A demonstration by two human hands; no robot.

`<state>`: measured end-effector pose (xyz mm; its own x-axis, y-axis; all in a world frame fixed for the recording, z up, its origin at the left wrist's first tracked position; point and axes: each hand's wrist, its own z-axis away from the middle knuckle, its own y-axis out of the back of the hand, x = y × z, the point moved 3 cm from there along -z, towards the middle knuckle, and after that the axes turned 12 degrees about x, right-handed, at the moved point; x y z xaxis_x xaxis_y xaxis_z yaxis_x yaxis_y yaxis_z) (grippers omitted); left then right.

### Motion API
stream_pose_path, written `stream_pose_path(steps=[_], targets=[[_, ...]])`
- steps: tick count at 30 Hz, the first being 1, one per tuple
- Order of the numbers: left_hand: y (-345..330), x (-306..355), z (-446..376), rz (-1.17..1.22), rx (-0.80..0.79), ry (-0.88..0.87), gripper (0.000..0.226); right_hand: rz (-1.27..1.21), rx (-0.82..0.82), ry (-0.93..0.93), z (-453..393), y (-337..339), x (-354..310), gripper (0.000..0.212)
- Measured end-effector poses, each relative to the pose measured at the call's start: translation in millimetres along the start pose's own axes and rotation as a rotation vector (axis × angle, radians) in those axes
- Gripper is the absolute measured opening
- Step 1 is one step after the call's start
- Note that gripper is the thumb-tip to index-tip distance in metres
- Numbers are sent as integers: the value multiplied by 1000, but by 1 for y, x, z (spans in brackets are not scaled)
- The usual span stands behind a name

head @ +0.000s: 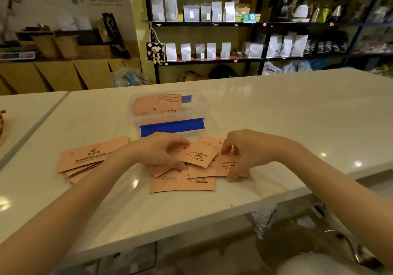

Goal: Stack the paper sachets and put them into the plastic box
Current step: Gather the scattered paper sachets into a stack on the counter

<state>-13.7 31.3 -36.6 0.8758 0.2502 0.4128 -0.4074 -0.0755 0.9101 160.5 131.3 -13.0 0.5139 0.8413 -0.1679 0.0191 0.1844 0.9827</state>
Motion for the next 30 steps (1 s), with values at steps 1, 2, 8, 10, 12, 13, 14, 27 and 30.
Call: stream_pose_path(steps=[1,2,8,10,12,13,14,27,30], targets=[[0,0,0,2,14,-3,69,-13,11,1,1,0,0,67],[0,-1,1,1,34,-6,70,-30,24,1,2,-1,1,65],[14,4,8,90,212,-43,70,-113,71,15,4,8,5,60],[28,5,16,154,305,-50,70,-133,88,29,2,14,3,58],[42,2,23,201,386,-45,77,-141,106,41,1,23,0,56],[48,-1,26,211,421,-38,79,-135,121,47,0,28,-2,55],[54,-6,29,210,454,-23,79,-124,135,50,-1,34,-3,55],[78,-75,79,48,598,294,90,-240,307,212,-31,78,-54,55],[76,-87,88,32,557,372,95,-292,359,280,-51,67,-76,59]])
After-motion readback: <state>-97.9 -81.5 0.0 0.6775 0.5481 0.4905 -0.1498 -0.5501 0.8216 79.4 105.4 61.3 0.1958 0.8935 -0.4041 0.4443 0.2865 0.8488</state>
